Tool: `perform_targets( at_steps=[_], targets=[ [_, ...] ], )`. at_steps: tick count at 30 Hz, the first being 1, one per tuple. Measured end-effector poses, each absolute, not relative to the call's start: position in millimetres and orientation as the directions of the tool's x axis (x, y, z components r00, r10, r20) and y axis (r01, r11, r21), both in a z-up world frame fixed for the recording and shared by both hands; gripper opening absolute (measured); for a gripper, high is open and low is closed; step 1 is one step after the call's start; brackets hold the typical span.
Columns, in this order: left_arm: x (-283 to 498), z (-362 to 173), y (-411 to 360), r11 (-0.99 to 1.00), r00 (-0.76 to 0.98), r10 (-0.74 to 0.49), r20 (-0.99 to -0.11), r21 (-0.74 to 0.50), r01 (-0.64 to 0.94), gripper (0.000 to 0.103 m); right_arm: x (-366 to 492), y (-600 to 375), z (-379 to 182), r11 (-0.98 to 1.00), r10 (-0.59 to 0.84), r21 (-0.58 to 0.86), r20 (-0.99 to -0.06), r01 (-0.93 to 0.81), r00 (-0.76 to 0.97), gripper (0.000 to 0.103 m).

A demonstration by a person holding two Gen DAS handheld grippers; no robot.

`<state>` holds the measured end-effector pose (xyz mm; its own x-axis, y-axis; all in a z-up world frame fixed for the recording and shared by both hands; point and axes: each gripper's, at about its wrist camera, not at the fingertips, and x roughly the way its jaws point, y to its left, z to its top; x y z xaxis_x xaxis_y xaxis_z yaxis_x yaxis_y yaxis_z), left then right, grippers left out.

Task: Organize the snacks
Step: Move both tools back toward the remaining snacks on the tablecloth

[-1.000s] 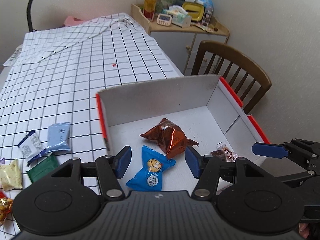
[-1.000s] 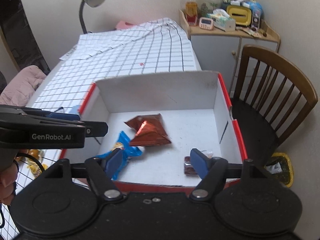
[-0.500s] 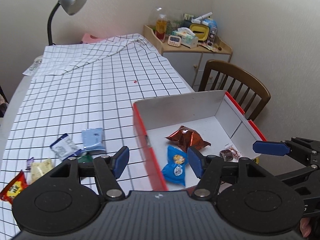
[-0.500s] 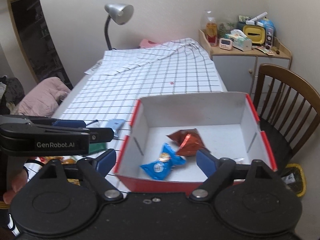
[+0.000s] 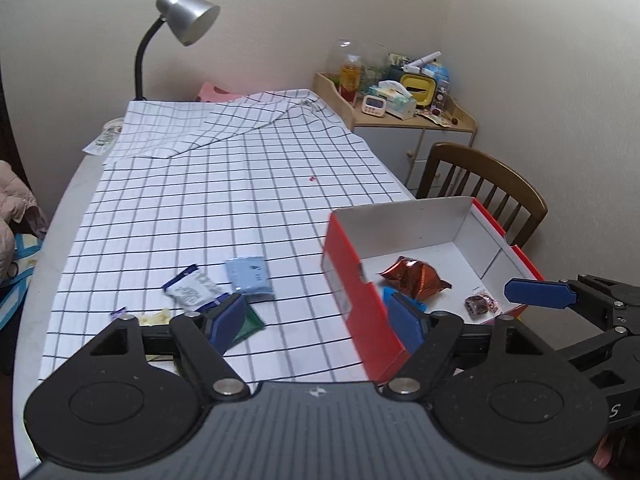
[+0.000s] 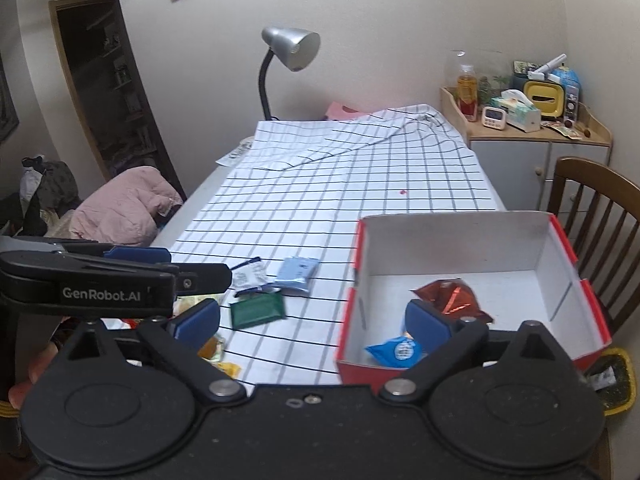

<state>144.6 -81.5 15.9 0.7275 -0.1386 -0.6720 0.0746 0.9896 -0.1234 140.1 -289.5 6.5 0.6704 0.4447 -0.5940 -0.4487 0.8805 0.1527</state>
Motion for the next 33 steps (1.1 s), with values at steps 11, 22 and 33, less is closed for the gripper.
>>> perform_targets(
  at_steps=[11,22,33],
  targets=[
    [127,7,-16,0.987,0.719,-0.135,-0.682,-0.160,0.034,0.089,125,-240,-6,0.856,0.489,0.188,-0.598,-0.482,0.635,0.103],
    [125,-18,70,0.985,0.688,-0.061,-0.724,-0.156,-0.077,0.089,122,-183,-41,0.842,0.493,0.188,-0.650,-0.505,0.579,0.103],
    [143,-67,119,0.978,0.588,-0.033,-0.808,-0.147,-0.147,0.090,135,-136,-92,0.849,0.432,0.142,-0.741,-0.510,0.513,0.098]
  ],
)
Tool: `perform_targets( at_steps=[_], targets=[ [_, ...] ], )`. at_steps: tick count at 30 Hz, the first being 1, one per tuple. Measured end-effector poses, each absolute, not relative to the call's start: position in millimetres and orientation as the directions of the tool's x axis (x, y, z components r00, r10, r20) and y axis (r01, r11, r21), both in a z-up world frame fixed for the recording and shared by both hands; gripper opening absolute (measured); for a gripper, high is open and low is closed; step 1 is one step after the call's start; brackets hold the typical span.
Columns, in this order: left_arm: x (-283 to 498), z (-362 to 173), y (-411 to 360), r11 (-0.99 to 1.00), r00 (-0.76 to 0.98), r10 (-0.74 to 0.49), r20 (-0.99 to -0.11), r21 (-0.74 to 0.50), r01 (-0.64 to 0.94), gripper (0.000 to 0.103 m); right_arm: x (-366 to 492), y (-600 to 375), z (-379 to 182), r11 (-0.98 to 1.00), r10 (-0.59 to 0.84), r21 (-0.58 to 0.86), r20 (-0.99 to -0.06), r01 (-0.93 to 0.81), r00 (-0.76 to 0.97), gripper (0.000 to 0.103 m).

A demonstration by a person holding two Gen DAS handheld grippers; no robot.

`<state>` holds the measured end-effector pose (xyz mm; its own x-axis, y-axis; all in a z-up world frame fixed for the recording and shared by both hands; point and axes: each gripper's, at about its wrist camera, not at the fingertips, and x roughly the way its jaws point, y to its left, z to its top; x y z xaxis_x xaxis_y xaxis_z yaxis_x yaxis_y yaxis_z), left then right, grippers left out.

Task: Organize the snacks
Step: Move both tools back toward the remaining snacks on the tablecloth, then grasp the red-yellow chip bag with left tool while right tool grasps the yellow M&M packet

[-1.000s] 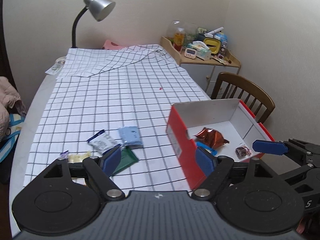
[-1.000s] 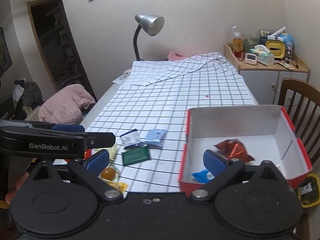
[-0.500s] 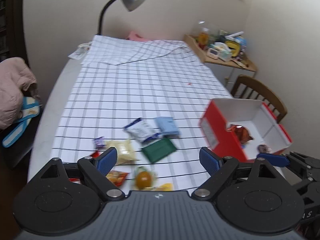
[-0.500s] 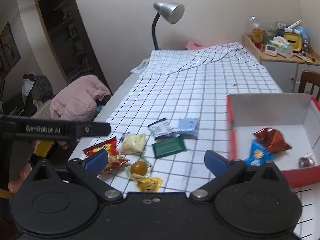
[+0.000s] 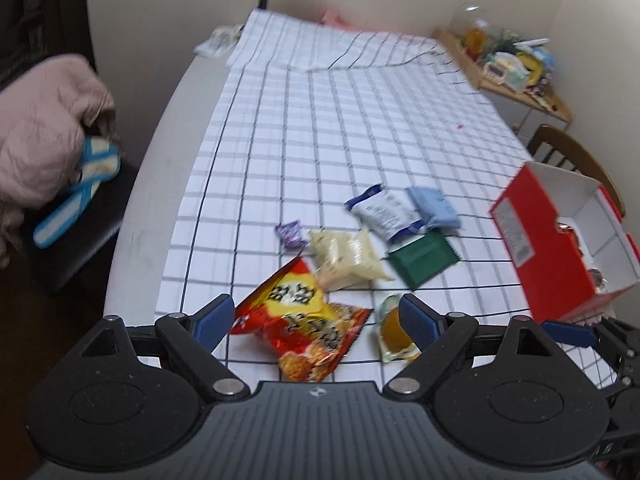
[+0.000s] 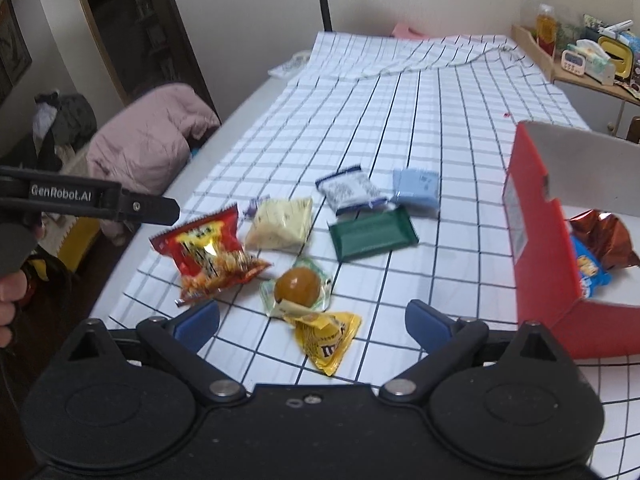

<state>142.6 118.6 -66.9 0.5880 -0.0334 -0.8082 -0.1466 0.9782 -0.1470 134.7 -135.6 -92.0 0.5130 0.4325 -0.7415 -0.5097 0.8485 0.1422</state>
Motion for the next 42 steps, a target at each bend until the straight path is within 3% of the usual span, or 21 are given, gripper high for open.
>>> perform_targets(
  at_steps=[11,17,23,24,26,28,31,34,42],
  targets=[
    [180,-116,137,0.935,0.452,0.016,-0.892,-0.148,-0.324,0.090,158,-115,-136,0.863,0.358,0.099,-0.812,-0.496,0.461,0.084],
    [191,-132,144,0.896,0.404,-0.033,-0.914,-0.207,-0.393,0.090,165,-106,-154,0.859,0.330,0.069,-0.832,-0.507,0.446,0.076],
    [191,-138,147,0.871,0.399,-0.062,-0.915,-0.245,-0.426,0.089,164,-99,-164,0.850,0.312,0.041,-0.843,-0.525,0.439,0.062],
    [190,-138,147,0.868,0.404,-0.061,-0.913,-0.248,-0.429,0.086,163,-98,-165,0.848,0.309,0.036,-0.843,-0.528,0.440,0.057],
    [190,-138,147,0.865,0.406,-0.065,-0.912,-0.254,-0.432,0.070,161,-97,-166,0.846,0.305,0.025,-0.842,-0.532,0.445,0.053],
    [189,-137,148,0.859,0.413,-0.081,-0.907,-0.273,-0.432,0.062,160,-96,-166,0.846,0.304,0.020,-0.839,-0.532,0.451,0.047],
    [189,-135,148,0.862,0.419,-0.068,-0.906,-0.264,-0.432,0.059,158,-97,-164,0.847,0.311,0.029,-0.836,-0.530,0.452,0.039],
    [186,-136,151,0.853,0.420,-0.068,-0.905,-0.271,-0.446,0.053,156,-97,-161,0.847,0.317,0.035,-0.834,-0.530,0.452,0.038],
    [173,-125,152,0.849,0.442,-0.075,-0.894,-0.290,-0.442,0.053,150,-104,-148,0.866,0.337,0.073,-0.817,-0.495,0.468,0.037]
  ],
)
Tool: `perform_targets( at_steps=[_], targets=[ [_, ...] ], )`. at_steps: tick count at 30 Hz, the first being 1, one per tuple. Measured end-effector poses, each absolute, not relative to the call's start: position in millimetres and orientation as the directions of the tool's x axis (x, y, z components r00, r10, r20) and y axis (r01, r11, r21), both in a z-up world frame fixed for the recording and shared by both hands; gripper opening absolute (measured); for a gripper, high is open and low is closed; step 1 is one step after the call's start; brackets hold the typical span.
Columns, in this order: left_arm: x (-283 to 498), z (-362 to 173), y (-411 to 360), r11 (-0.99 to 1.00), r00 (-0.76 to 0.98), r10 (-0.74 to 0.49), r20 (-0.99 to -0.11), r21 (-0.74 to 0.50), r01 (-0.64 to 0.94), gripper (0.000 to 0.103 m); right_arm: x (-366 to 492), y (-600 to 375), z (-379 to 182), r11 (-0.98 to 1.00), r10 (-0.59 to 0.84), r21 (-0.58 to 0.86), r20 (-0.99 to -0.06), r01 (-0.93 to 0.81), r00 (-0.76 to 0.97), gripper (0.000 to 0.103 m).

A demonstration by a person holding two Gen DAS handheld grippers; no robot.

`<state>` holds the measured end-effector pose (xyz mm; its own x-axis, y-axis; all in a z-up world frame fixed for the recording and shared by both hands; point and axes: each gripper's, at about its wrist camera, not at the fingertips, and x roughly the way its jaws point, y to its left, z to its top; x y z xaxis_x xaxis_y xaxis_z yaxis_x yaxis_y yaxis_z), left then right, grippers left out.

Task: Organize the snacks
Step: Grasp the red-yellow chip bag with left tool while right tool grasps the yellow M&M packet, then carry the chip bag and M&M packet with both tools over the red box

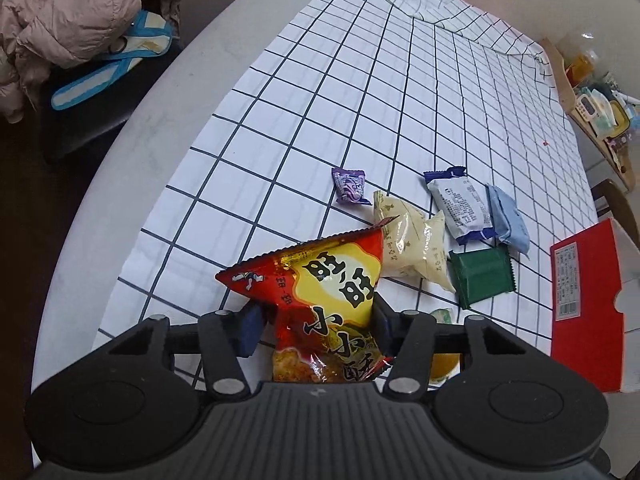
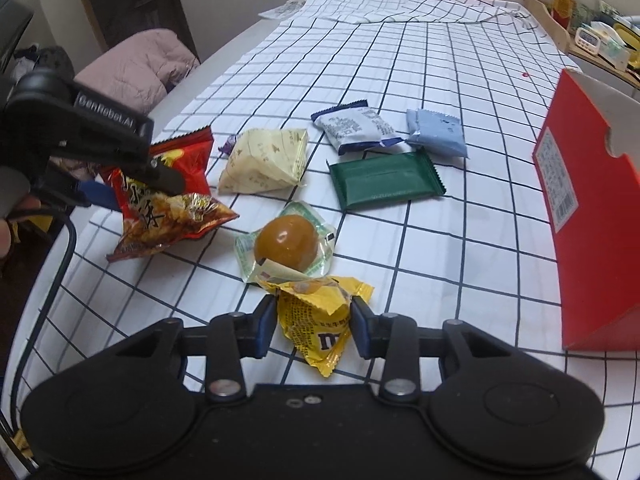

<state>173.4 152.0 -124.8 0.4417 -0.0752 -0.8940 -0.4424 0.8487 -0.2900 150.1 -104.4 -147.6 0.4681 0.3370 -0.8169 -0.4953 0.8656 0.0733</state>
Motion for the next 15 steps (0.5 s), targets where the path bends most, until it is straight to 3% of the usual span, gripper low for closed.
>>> perform_targets(
  at_steps=[15],
  targets=[
    [144,-66,123,0.884,0.515,-0.096,-0.852,-0.311,-0.350,0.053,125,-129,-88,0.870,0.409,0.150,-0.752,-0.470,0.517,0.037]
  ],
)
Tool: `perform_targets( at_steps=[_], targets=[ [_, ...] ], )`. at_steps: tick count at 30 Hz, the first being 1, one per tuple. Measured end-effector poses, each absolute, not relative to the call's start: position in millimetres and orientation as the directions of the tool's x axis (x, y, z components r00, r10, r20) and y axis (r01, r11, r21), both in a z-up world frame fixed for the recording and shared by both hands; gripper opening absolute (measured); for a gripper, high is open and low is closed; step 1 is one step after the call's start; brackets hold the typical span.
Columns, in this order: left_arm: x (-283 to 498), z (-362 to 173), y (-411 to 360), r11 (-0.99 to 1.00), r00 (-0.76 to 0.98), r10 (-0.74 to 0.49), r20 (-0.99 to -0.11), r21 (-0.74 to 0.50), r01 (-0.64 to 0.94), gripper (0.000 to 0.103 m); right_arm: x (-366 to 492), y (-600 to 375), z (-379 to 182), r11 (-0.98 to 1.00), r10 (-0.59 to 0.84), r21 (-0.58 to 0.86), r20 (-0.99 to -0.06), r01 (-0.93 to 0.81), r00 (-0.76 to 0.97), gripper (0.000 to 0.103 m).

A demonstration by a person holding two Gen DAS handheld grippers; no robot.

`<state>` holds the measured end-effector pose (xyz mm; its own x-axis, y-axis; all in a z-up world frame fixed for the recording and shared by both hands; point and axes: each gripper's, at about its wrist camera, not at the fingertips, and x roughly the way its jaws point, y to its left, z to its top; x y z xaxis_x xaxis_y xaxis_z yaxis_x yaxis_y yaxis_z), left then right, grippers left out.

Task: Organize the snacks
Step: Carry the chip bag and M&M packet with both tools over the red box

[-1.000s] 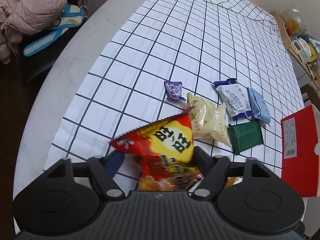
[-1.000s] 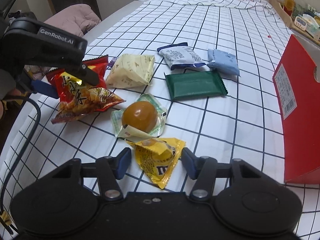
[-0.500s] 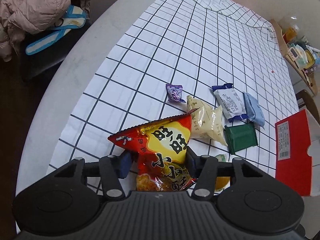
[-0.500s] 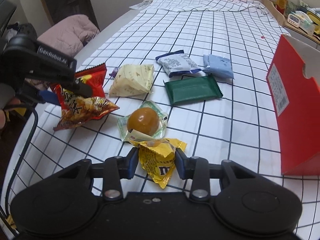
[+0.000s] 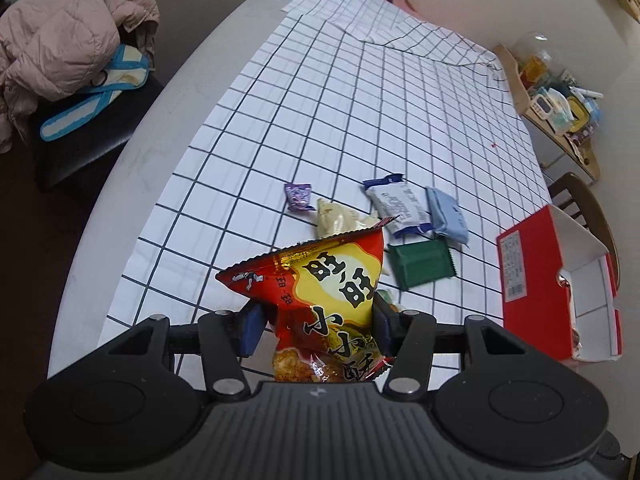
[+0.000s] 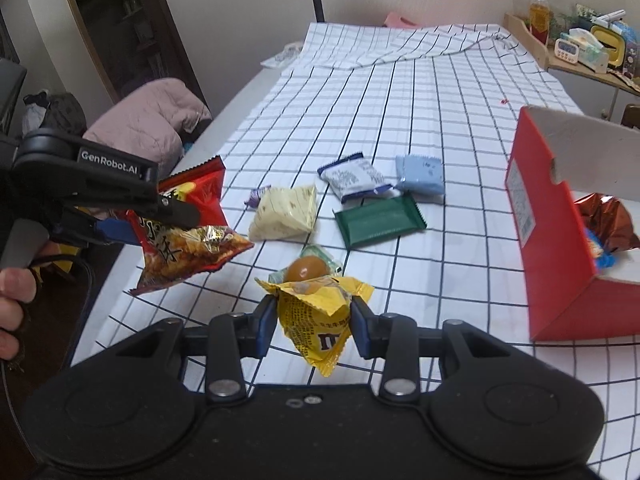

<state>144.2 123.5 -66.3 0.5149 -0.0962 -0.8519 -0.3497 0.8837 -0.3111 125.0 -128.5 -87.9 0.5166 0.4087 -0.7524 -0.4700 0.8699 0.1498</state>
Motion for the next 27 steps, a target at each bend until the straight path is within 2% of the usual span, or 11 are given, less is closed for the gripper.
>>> perform_targets(
  at_steps=[14,27],
  targets=[
    [140,-23,57,0.929,0.537,-0.161,-0.828,-0.311,-0.201,0.053,110,-181,-38,0.896,0.406,0.182,-0.702,-0.405,0.585,0.037],
    [158,3,-30,0.952,0.541,-0.223,-0.811,-0.301,-0.059,0.053,120,-251,-17,0.925,0.368,0.191,-0.673,-0.329,0.642,0.037]
  ],
)
